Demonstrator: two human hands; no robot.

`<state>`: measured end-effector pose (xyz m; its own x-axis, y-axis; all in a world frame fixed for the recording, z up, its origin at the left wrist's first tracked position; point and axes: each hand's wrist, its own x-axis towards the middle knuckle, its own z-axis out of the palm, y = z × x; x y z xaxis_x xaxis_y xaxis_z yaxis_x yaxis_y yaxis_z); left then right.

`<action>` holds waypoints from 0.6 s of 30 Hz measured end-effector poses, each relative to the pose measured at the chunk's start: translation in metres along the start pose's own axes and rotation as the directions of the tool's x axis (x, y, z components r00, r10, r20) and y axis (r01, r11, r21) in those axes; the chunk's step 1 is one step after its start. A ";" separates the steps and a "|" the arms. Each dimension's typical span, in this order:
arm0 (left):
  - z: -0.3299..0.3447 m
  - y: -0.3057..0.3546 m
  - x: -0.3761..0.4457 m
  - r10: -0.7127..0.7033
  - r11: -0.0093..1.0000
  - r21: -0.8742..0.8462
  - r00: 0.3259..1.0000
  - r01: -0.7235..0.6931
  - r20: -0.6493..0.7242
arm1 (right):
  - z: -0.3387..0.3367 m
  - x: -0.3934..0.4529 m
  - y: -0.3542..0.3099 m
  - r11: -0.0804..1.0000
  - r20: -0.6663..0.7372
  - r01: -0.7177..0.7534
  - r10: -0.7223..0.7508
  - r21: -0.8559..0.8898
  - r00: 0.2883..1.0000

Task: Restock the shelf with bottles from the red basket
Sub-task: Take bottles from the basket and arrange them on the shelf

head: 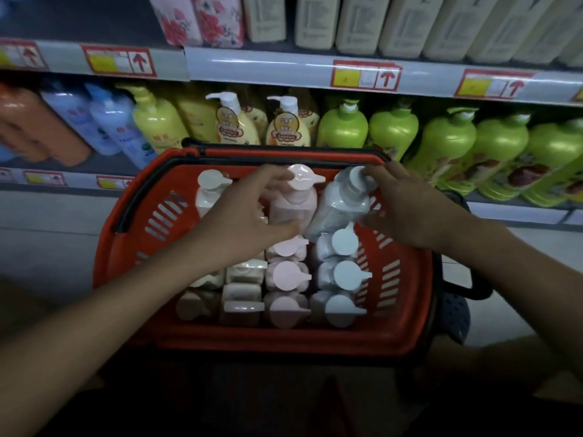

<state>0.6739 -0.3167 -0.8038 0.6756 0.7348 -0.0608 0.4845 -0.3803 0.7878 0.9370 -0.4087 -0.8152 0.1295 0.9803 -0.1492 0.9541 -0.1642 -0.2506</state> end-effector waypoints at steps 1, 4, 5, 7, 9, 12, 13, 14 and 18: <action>-0.002 -0.005 -0.003 -0.021 1.000 0.013 1.000 0.020 0.016 | 0.001 0.001 0.000 1.000 -0.022 -0.009 0.009 0.025 1.000; -0.007 -0.010 -0.005 -0.040 0.998 0.041 0.999 0.038 0.033 | 0.010 0.005 -0.003 0.999 -0.115 -0.034 0.037 0.027 0.993; -0.008 -0.009 -0.006 -0.030 0.999 0.035 0.999 0.030 0.016 | 0.013 0.007 -0.006 0.999 -0.147 -0.040 0.041 0.011 0.988; -0.007 -0.006 -0.011 -0.020 1.000 0.009 1.000 0.020 -0.002 | 0.016 0.014 -0.012 0.998 -0.189 -0.060 0.056 -0.010 0.980; -0.006 -0.005 -0.018 -0.025 1.000 0.006 1.000 0.025 0.013 | 0.018 0.022 -0.015 0.997 -0.191 -0.074 0.073 -0.001 0.979; -0.006 -0.007 -0.018 -0.047 0.999 0.005 0.998 0.047 0.032 | 0.018 0.036 -0.018 0.994 -0.172 -0.094 0.103 0.060 0.980; -0.007 -0.008 -0.017 -0.053 0.999 -0.004 0.998 0.053 0.027 | 0.017 0.040 -0.019 0.993 -0.165 -0.103 0.112 0.060 0.980; -0.008 -0.008 -0.015 -0.058 0.998 -0.015 0.998 0.058 0.021 | 0.016 0.043 -0.020 0.992 -0.156 -0.112 0.119 0.053 0.981; -0.013 -0.010 -0.013 -0.039 0.999 -0.003 0.999 0.039 0.008 | 0.011 0.044 -0.022 0.986 -0.156 -0.164 0.159 -0.021 0.975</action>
<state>0.6529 -0.3155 -0.8032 0.6607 0.7444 -0.0962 0.5086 -0.3497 0.7868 0.9192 -0.3629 -0.8271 0.3201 0.9467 -0.0358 0.9253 -0.3205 -0.2026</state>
